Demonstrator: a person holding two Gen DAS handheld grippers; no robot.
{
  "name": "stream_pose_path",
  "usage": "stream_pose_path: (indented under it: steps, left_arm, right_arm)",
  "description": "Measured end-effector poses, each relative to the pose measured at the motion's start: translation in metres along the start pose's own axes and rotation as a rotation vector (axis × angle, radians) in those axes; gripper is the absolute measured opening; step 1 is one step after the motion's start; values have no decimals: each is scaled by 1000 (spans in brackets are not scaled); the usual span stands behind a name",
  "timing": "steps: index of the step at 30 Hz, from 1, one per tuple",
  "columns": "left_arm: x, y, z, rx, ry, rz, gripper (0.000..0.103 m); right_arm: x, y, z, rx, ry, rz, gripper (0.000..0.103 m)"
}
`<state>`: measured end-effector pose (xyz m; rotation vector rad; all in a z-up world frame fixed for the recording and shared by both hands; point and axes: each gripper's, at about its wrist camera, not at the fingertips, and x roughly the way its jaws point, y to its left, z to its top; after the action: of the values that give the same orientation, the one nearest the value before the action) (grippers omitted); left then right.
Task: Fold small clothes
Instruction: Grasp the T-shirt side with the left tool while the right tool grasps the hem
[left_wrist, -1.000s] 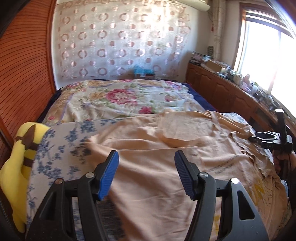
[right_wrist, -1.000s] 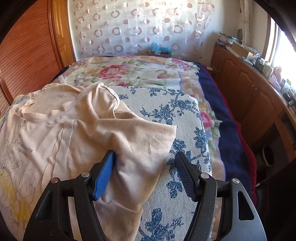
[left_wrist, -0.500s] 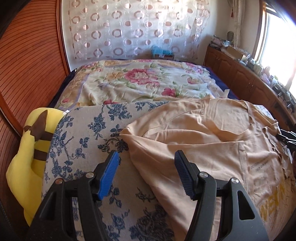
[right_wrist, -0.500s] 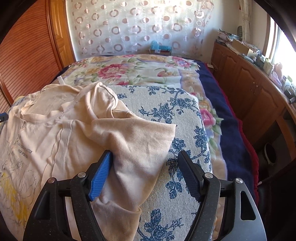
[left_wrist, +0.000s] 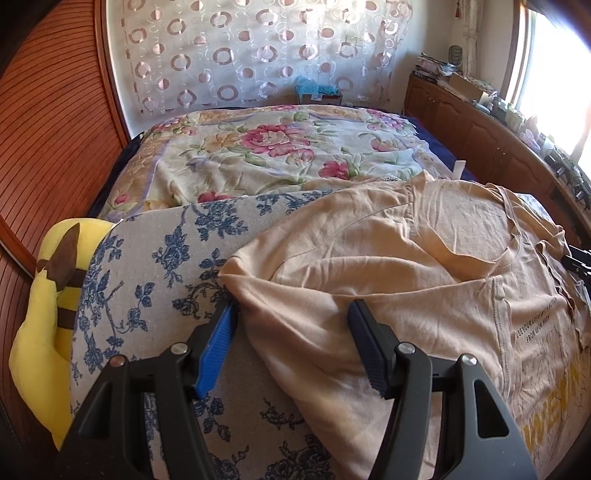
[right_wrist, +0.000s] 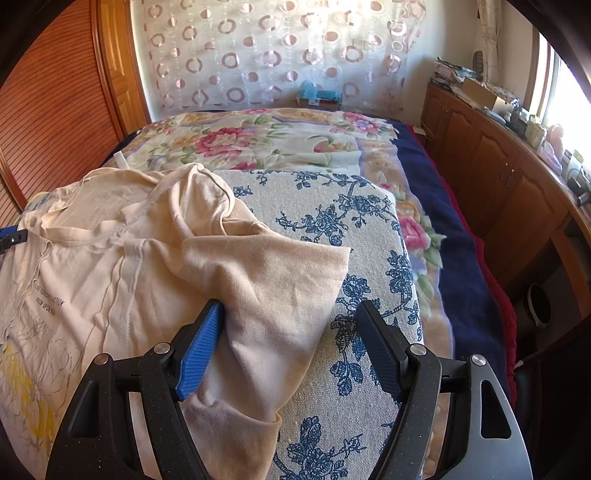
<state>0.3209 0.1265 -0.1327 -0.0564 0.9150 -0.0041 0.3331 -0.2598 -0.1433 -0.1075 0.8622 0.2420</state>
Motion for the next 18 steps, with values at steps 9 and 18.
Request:
stream_pose_path:
  steps: [9, 18]
  left_arm:
    - [-4, 6, -2, 4, -39, -68, 21]
    - [-40, -17, 3, 55, -163, -116, 1]
  right_arm:
    - [0, 0, 0, 1, 1, 1, 76]
    - [-1, 0, 0, 0, 1, 0, 76]
